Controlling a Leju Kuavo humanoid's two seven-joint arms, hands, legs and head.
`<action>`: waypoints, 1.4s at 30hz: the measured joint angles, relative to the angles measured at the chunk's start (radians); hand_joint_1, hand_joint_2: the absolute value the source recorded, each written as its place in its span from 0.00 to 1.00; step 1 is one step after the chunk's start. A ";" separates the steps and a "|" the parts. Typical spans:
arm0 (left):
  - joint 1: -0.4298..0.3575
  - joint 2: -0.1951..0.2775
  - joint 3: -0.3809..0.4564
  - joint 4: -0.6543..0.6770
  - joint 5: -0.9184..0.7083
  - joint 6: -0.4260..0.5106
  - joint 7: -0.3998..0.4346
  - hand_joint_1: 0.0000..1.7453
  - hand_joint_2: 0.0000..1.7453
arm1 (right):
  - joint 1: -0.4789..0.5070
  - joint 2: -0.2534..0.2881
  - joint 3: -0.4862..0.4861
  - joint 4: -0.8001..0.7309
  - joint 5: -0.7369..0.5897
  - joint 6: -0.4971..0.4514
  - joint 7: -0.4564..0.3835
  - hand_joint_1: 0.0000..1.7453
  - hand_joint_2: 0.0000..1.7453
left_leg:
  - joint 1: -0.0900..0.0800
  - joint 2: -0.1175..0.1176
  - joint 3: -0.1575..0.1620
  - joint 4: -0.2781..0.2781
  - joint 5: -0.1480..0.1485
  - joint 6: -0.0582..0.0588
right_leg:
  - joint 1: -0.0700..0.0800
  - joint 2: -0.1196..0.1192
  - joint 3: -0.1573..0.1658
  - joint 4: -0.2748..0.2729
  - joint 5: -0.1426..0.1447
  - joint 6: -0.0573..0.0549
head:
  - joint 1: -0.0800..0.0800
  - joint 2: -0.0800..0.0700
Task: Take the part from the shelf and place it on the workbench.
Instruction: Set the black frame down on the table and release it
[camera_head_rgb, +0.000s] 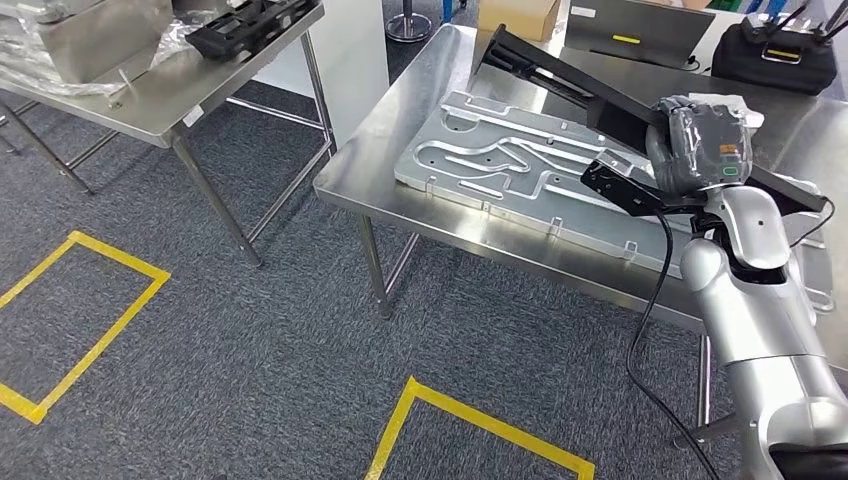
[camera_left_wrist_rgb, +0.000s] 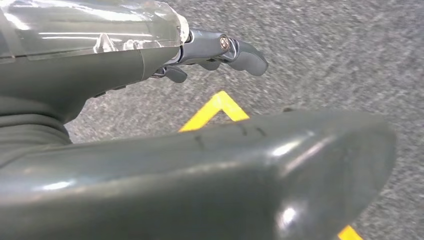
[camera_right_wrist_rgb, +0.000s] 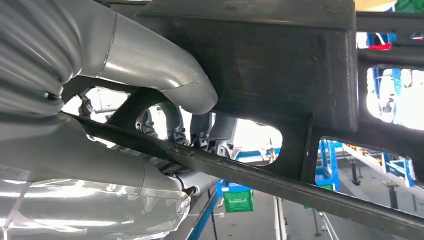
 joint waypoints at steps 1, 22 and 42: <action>0.004 0.002 0.000 0.000 0.000 0.000 0.000 0.00 0.00 | 0.002 0.004 0.000 0.002 0.001 -0.001 0.003 1.00 1.00 | -0.005 -0.001 -0.002 -0.067 0.087 0.011 | 0.003 0.000 0.022 0.001 -0.020 0.001 | 0.000 0.000; -0.001 -0.001 0.001 0.000 0.000 -0.011 -0.010 0.00 0.00 | 0.023 0.014 -0.003 0.028 0.021 0.016 0.019 1.00 1.00 | -0.006 -0.021 0.200 -0.199 0.137 0.006 | -0.005 -0.008 -0.176 -0.006 0.149 0.015 | 0.002 0.000; -0.006 0.001 0.001 0.000 0.000 -0.086 -0.023 0.00 0.00 | 0.043 -0.039 -0.016 0.035 0.031 0.097 0.036 0.25 1.00 | 0.008 0.001 0.140 -0.229 0.215 0.031 | -0.007 -0.006 -0.223 0.242 -0.043 0.046 | 0.001 0.000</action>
